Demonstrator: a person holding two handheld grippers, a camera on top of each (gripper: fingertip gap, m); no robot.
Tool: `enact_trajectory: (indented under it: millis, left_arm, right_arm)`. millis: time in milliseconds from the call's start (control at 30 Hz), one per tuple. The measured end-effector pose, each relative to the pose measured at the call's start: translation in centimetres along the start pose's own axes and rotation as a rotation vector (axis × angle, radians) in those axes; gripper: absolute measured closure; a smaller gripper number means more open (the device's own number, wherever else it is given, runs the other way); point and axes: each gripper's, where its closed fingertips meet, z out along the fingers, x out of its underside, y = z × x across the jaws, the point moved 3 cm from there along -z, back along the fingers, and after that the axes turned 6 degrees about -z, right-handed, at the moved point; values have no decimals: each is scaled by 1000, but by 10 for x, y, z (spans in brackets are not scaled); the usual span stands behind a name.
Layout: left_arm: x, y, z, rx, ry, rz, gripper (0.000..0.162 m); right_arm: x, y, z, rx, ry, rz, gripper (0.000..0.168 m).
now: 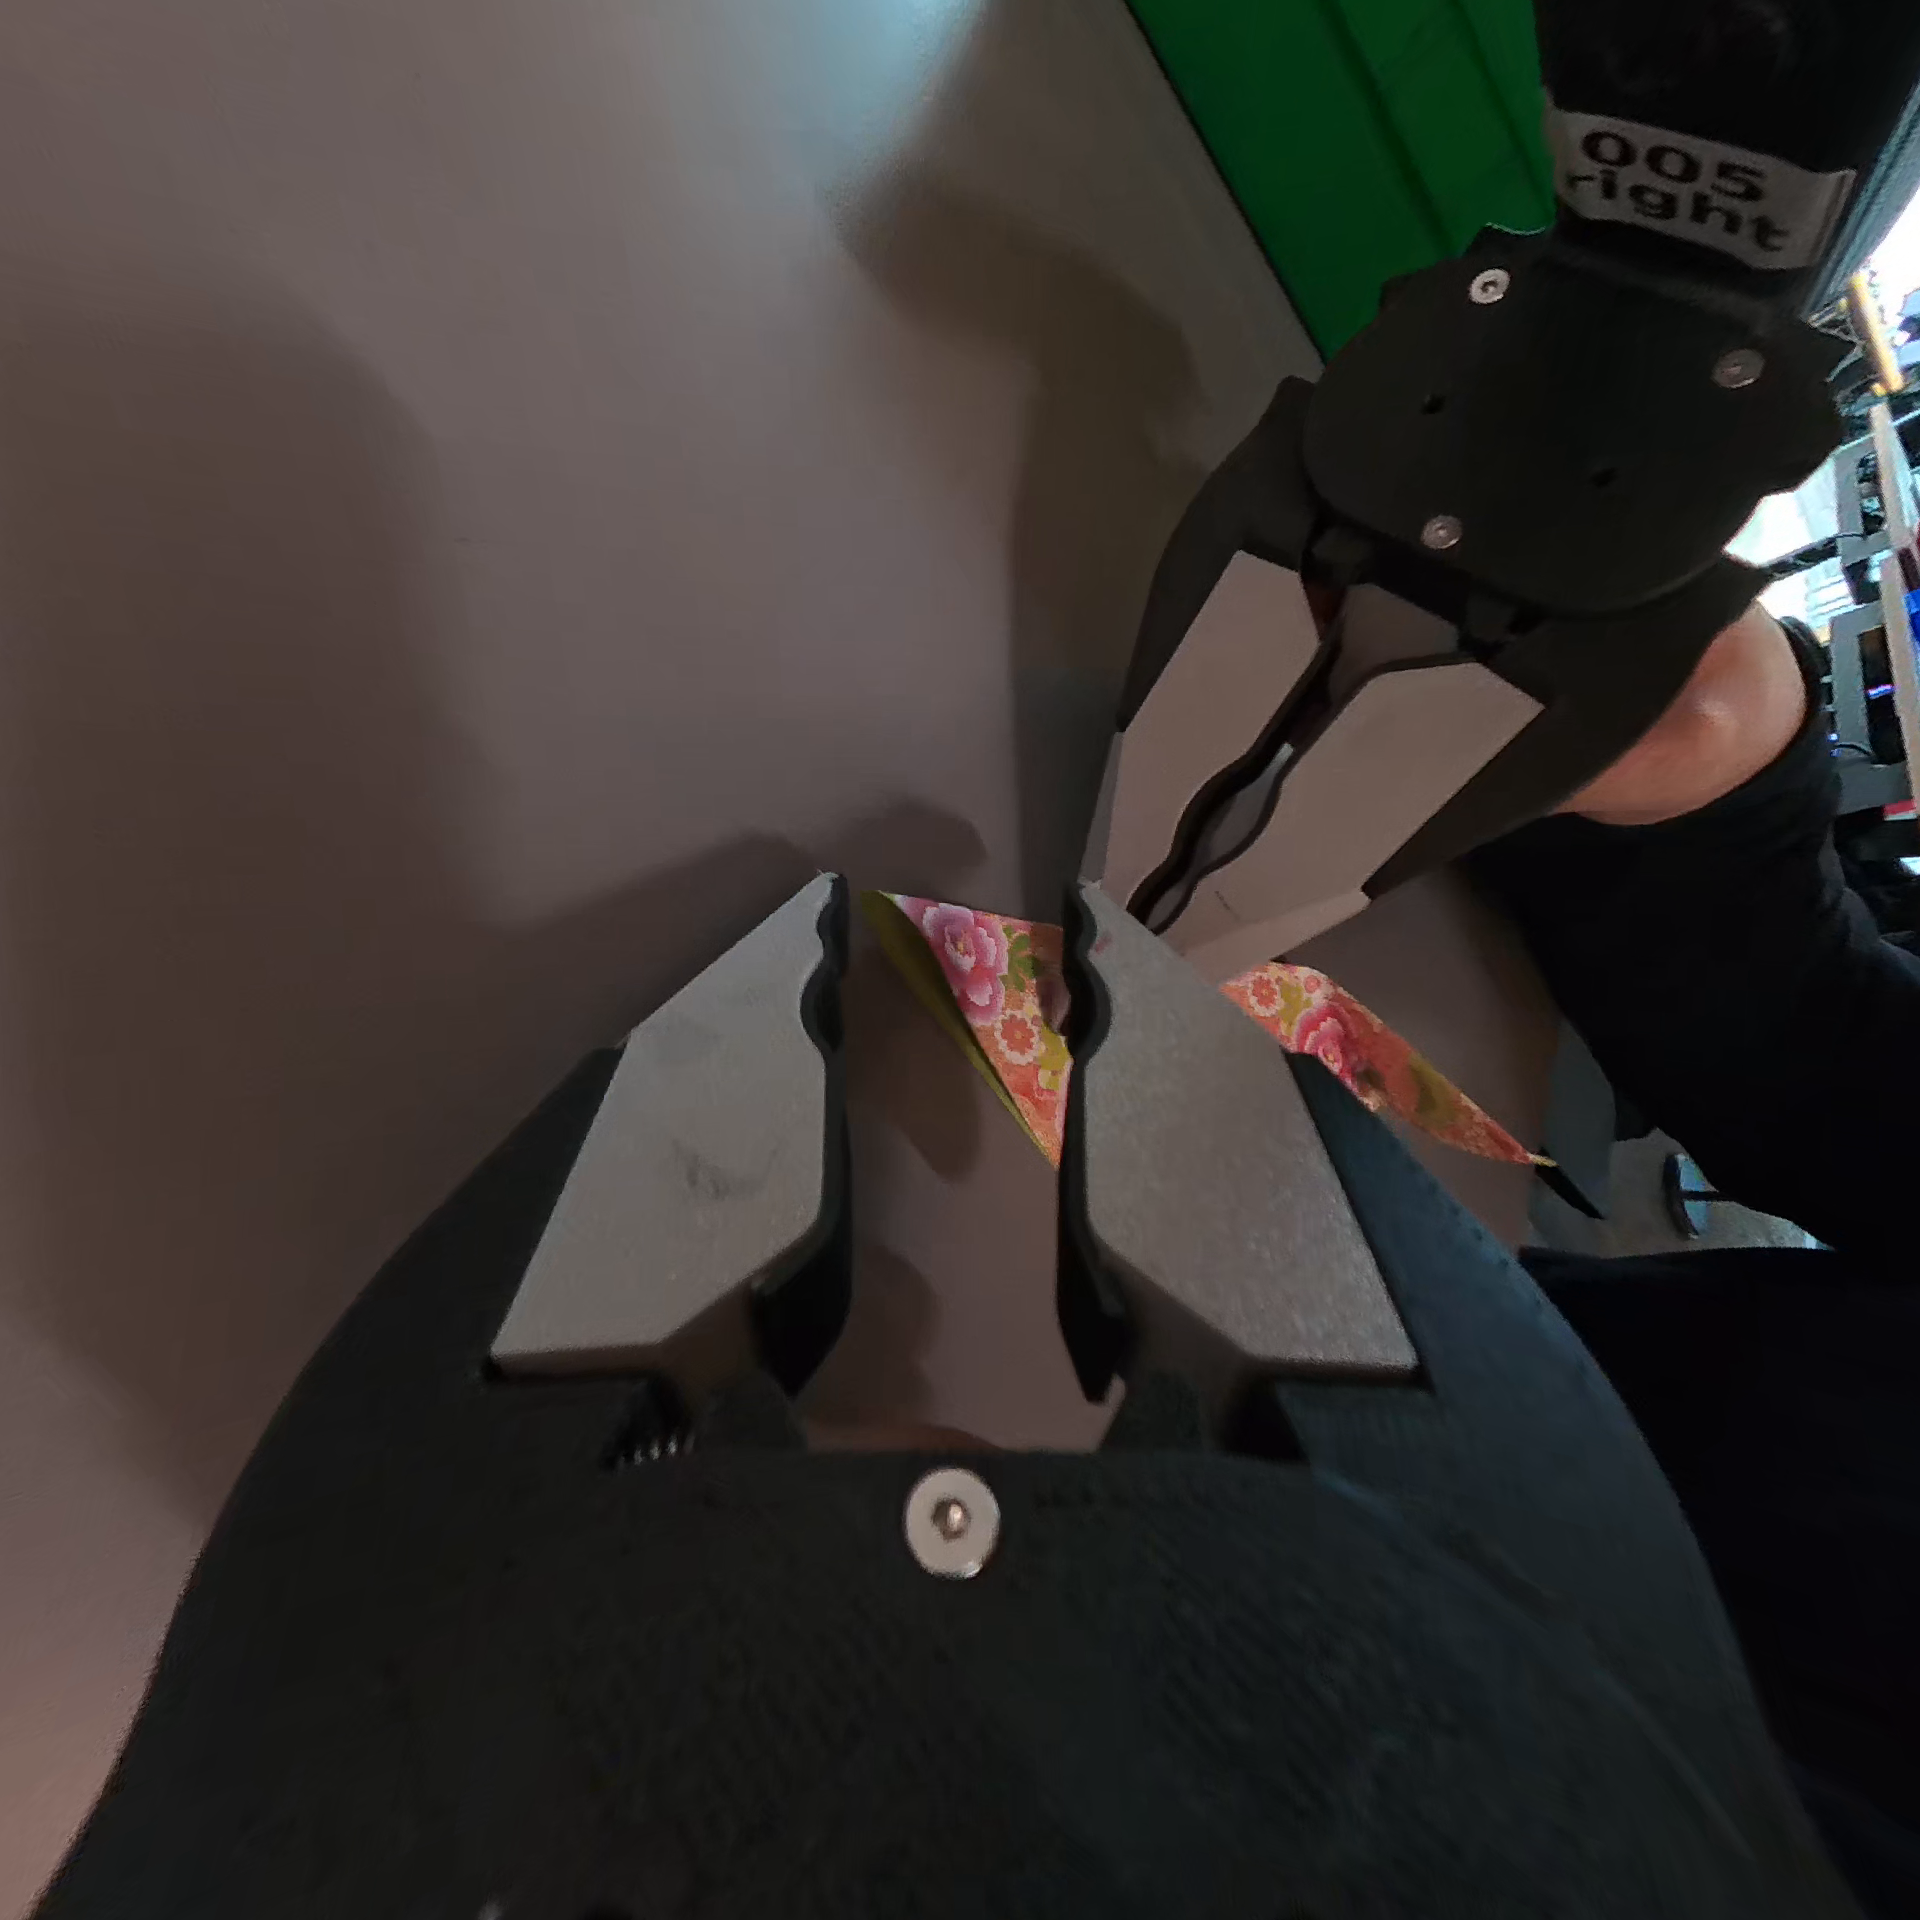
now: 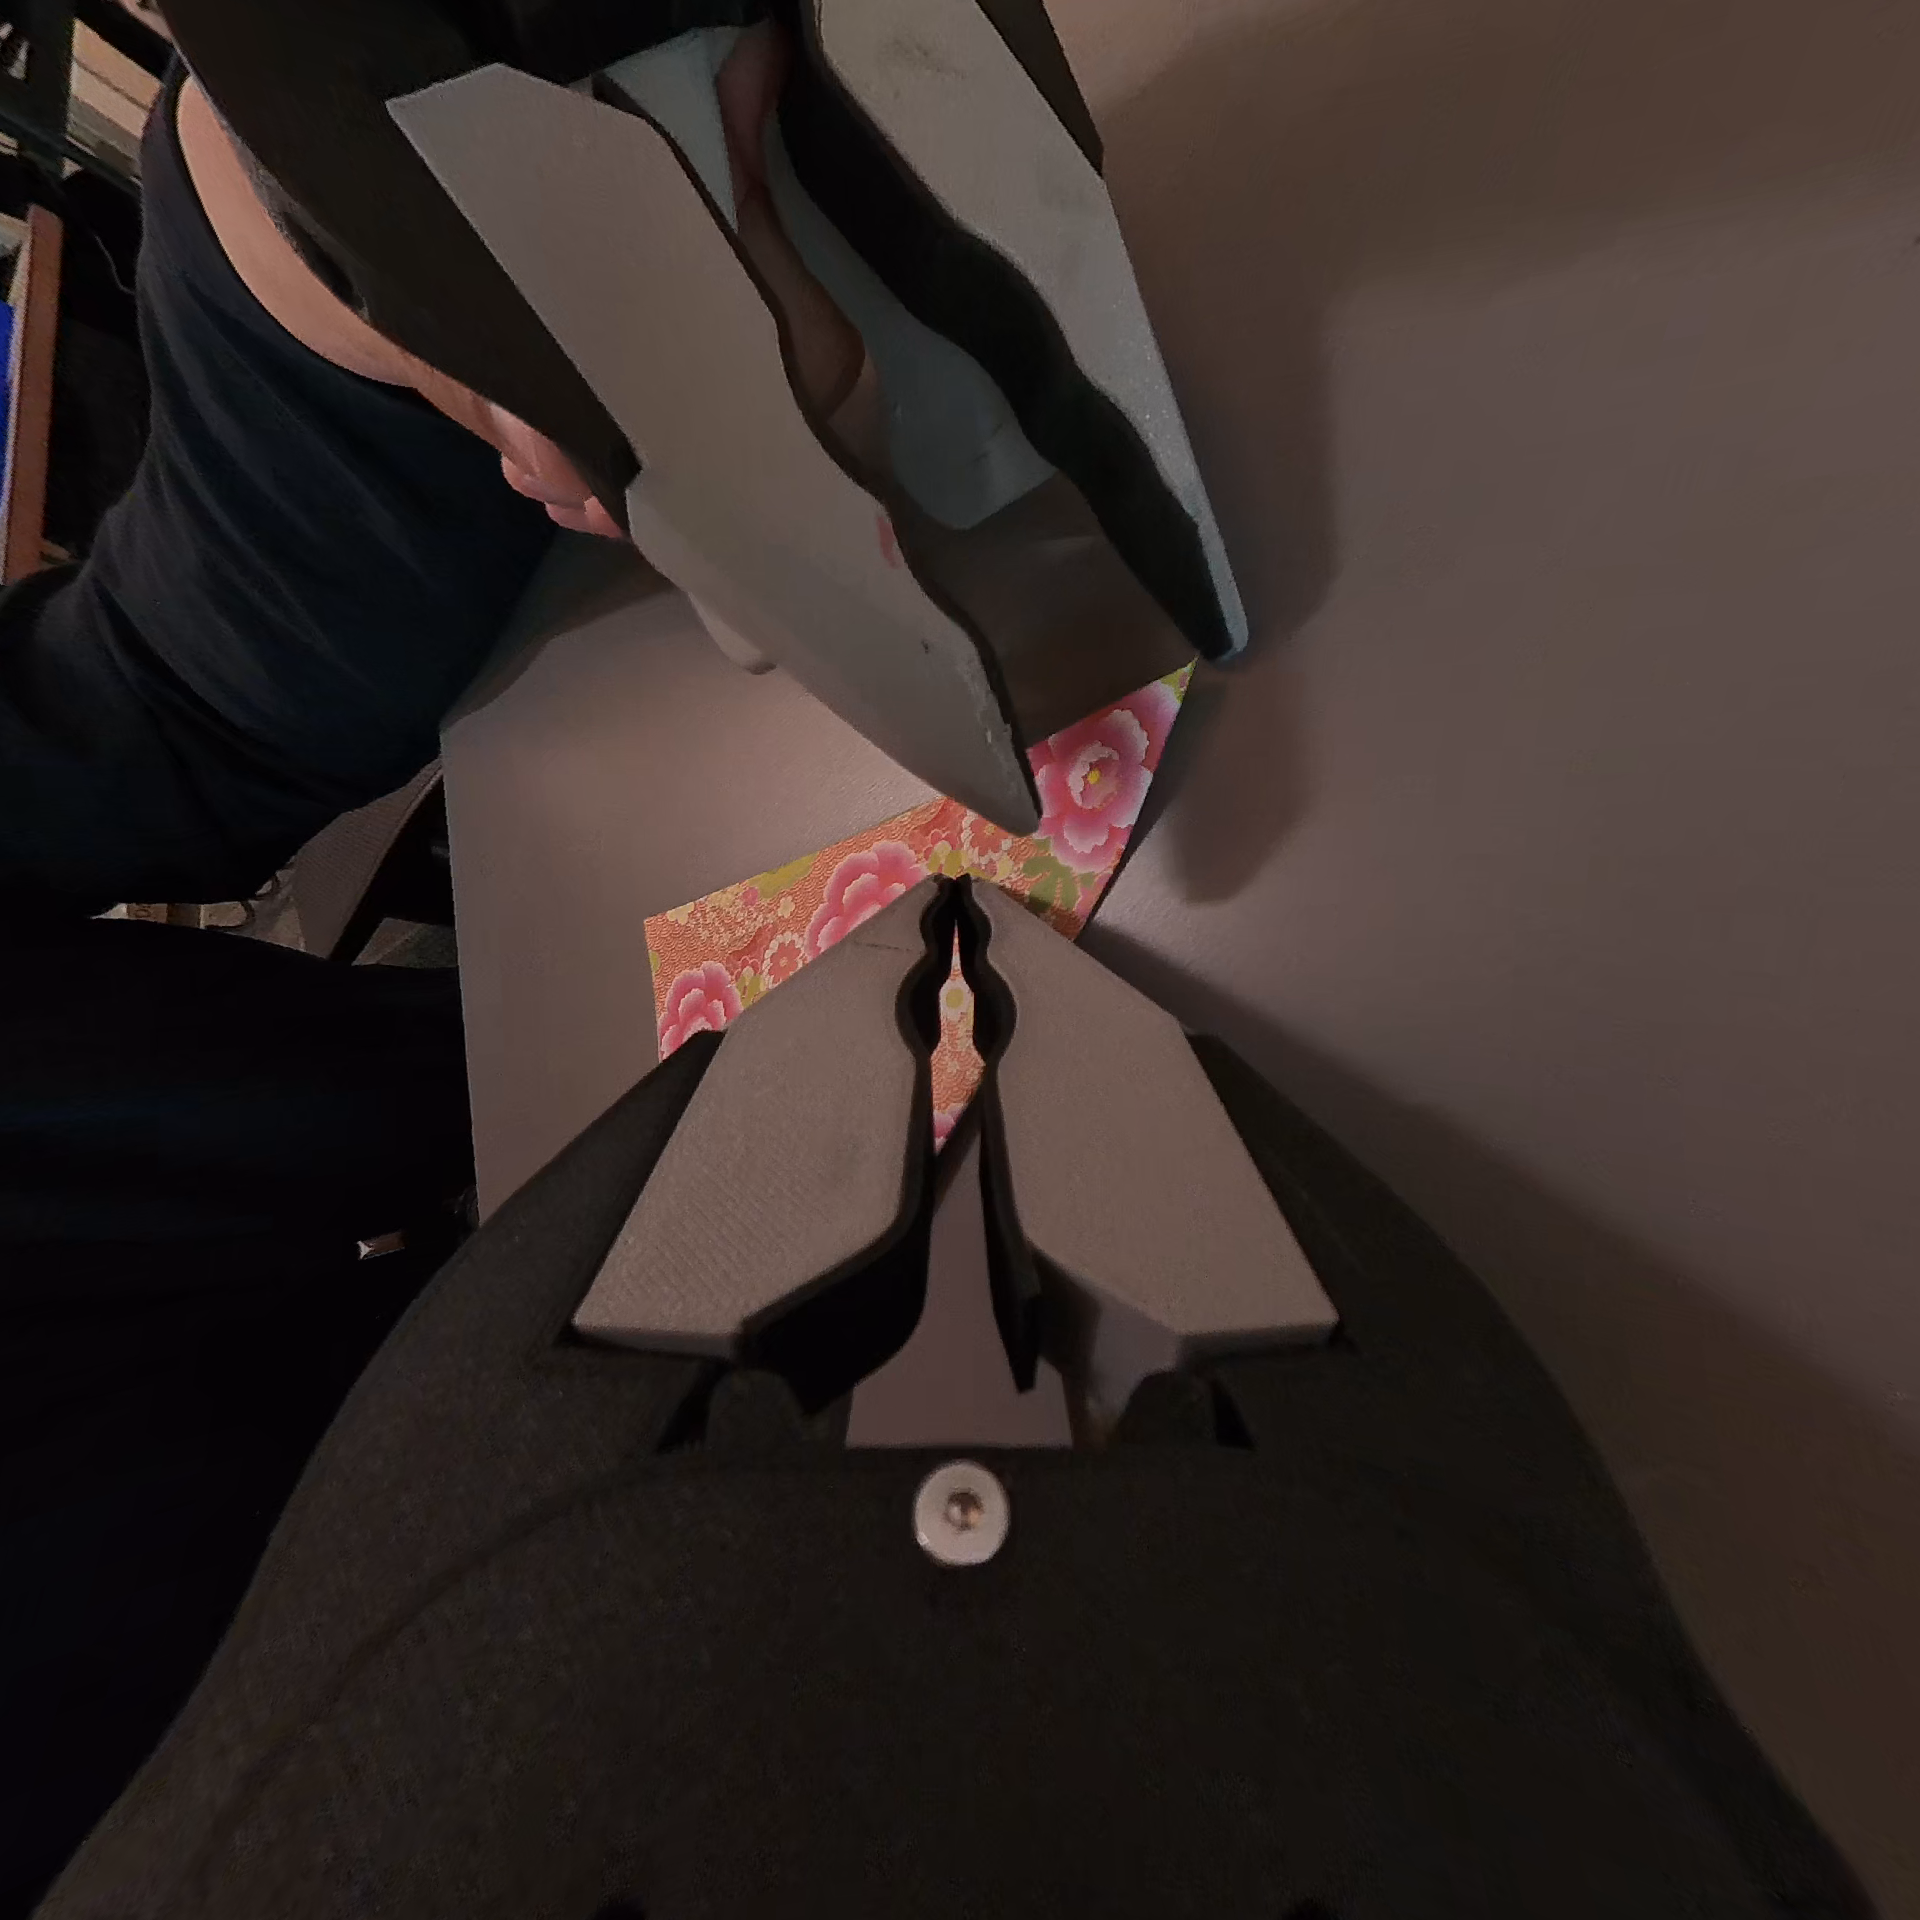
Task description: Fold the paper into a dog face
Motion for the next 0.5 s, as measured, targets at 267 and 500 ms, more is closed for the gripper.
enact_trajectory:
  millis: [267, 500]
  left_arm:
    - [1, 1, 2, -12, 10, 11, 132]
    - [7, 1, 10, -23, 40, 62, 162]
  right_arm:
    - [0, 1, 1, -6, 3, -1, 168]
    - [1, 1, 1, -15, 3, 2, 168]
